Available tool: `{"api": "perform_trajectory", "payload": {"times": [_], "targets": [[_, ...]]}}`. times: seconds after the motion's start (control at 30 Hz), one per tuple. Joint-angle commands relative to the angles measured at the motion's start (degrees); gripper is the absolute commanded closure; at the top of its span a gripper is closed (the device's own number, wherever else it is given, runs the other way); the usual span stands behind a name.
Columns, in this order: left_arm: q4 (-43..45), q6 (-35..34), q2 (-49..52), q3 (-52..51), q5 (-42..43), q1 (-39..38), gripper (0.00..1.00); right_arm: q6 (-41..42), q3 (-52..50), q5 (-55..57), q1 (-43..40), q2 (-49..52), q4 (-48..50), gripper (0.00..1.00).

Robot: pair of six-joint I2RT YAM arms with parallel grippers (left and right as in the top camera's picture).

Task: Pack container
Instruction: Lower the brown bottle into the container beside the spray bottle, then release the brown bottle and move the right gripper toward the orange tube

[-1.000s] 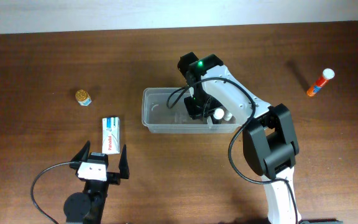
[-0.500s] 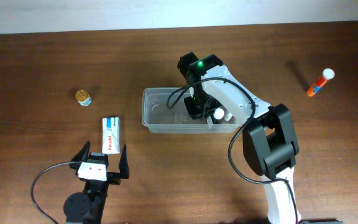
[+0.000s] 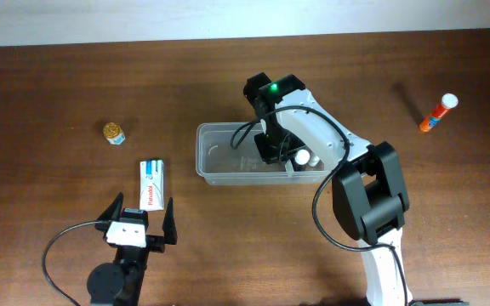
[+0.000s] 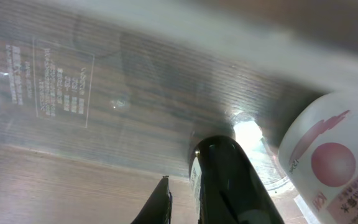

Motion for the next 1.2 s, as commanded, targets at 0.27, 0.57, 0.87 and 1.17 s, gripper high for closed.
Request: {"api": "perform_trajectory", "payload": {"times": [0.27,0.57,0.87,1.17], "targets": [[0.0,0.9,-0.3,-0.3,0.6,0.3,0.01,0.5,-1.4,1.6,0.4,0.2,0.3,0.90],[0.0,0.9,-0.3,-0.3,0.6,0.3,0.01,1.5,-1.3,3.8,0.3,0.2,2.0,0.90],[0.0,0.9,-0.3,-0.3,0.6,0.3,0.01,1.5,-0.2,3.0,0.3,0.2,2.4,0.90],[0.0,0.9,-0.3,-0.3,0.6,0.3,0.01,1.5,10.1,1.3,0.3,0.1,-1.5,0.84]]}}
